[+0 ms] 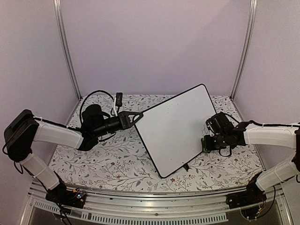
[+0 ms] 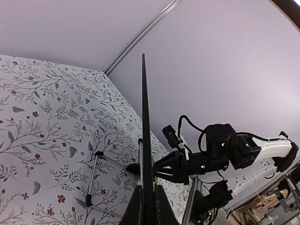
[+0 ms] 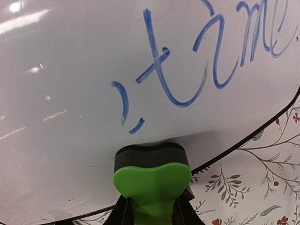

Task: Erase the whiteboard
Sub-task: Erase the whiteboard at the center of the board.

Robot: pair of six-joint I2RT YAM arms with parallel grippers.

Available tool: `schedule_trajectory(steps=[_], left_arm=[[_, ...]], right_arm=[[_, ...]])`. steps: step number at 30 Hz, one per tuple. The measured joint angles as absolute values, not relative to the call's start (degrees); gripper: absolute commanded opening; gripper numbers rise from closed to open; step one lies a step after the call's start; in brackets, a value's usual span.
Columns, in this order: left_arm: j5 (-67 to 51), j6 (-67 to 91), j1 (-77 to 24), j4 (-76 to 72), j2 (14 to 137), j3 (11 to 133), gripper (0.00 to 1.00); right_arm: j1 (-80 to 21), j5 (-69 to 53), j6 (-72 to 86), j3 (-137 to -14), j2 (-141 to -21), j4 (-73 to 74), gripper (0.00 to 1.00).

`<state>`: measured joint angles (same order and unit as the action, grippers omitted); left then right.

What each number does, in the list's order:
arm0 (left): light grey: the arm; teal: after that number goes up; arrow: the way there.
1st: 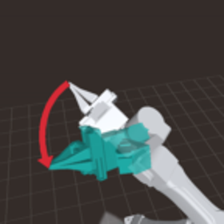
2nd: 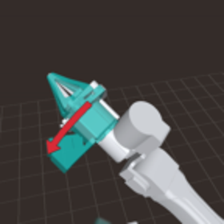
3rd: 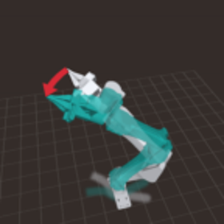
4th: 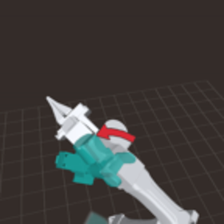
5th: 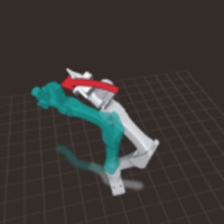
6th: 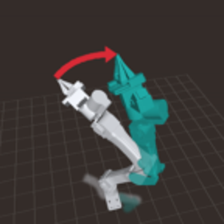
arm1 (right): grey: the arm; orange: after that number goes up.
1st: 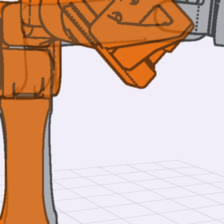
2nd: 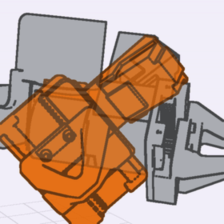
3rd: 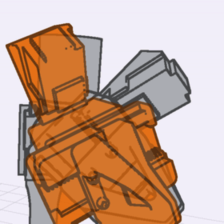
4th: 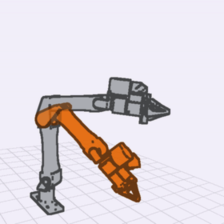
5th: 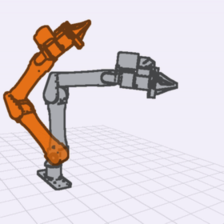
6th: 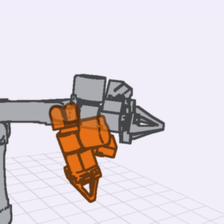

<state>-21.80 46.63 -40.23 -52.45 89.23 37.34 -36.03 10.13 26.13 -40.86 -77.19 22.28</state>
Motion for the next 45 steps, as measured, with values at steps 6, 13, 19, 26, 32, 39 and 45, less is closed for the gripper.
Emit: schedule_trajectory(steps=[6,13,19,26,32,39,45], left_arm=[[-21.6,47.0,-40.2,-52.4,89.2,37.3,0.00],[-21.3,47.3,-40.2,-52.4,89.2,37.3,0.00],[-20.5,47.7,-40.2,-52.3,89.2,37.3,0.00],[-20.4,47.6,-40.2,-52.4,89.2,37.2,0.00],[-20.5,47.4,-40.2,-52.5,89.2,37.1,0.00],[-20.4,47.4,-40.2,-52.5,89.2,37.1,0.00],[-21.1,47.0,-40.2,-53.0,89.3,37.1,0.00]], right_arm=[[-34.9,7.2,26.2,-39.1,-76.9,20.1,0.00],[-31.1,1.7,25.2,-39.2,-77.3,19.0,0.00],[-27.4,-2.0,22.8,-43.2,-80.0,19.5,0.00],[-24.5,-3.8,19.8,-48.6,-81.4,19.0,0.00],[-24.3,-4.1,18.6,-50.4,-82.1,18.8,0.00],[-24.0,-6.1,18.8,-46.6,-80.6,16.4,0.00],[-24.0,-7.6,19.8,-40.0,-77.0,17.1,0.00]])
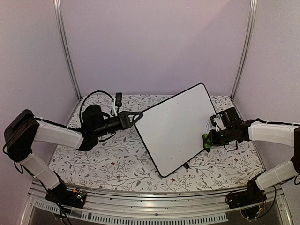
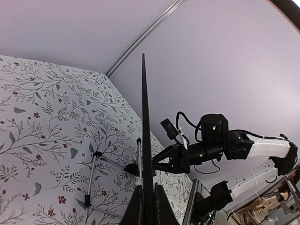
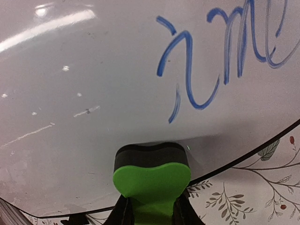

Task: Erase the whiteboard
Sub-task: Erase the whiteboard at the center of the board.

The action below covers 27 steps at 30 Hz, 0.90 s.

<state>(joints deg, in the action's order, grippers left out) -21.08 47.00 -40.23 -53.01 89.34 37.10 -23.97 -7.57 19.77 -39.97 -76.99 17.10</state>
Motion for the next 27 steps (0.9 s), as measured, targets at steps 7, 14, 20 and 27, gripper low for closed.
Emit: schedule_trajectory(steps=[7,14,20,27], left_arm=[[-21.5,46.9,-40.2,-53.3,89.5,37.1,0.00],[-21.4,46.9,-40.2,-53.3,89.5,37.1,0.00],[-21.0,47.2,-40.2,-53.2,89.5,37.1,0.00],[-20.7,47.9,-40.2,-53.1,89.5,37.1,0.00]], right_arm=[[-24.0,-8.3,20.1,-39.2,-76.2,18.1,0.00],[-24.1,-8.1,19.6,-46.0,-78.8,20.2,0.00],[-24.1,-6.8,18.8,-51.0,-81.6,20.4,0.00],[-24.3,-7.2,18.6,-48.3,-81.2,18.3,0.00]])
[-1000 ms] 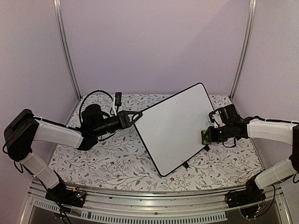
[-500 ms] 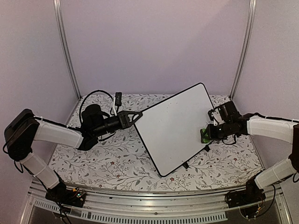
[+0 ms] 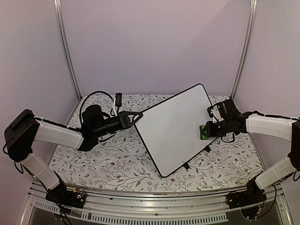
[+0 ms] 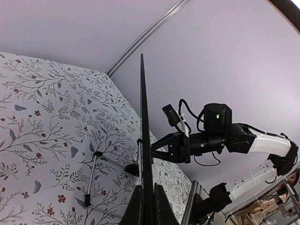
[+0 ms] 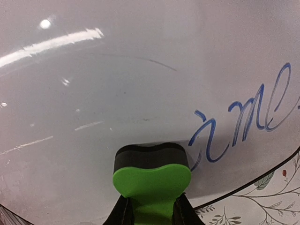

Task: Erase the whiteboard
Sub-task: Erase the whiteboard at the center of the board.

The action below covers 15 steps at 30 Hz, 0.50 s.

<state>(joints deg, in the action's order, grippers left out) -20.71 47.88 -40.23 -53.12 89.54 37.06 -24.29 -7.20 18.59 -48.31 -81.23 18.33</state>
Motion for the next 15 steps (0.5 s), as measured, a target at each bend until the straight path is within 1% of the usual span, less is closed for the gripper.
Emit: schedule_trajectory(steps=[7,15], left_arm=[[-21.3,47.8,-40.2,-54.0,89.9,37.1,0.00],[-21.4,47.7,-40.2,-54.3,90.0,37.1,0.00]], right_arm=[[-27.0,-7.4,19.6,-42.2,-77.7,19.4,0.00],[-30.0,-7.2,20.7,-41.6,-77.4,20.3,0.00]])
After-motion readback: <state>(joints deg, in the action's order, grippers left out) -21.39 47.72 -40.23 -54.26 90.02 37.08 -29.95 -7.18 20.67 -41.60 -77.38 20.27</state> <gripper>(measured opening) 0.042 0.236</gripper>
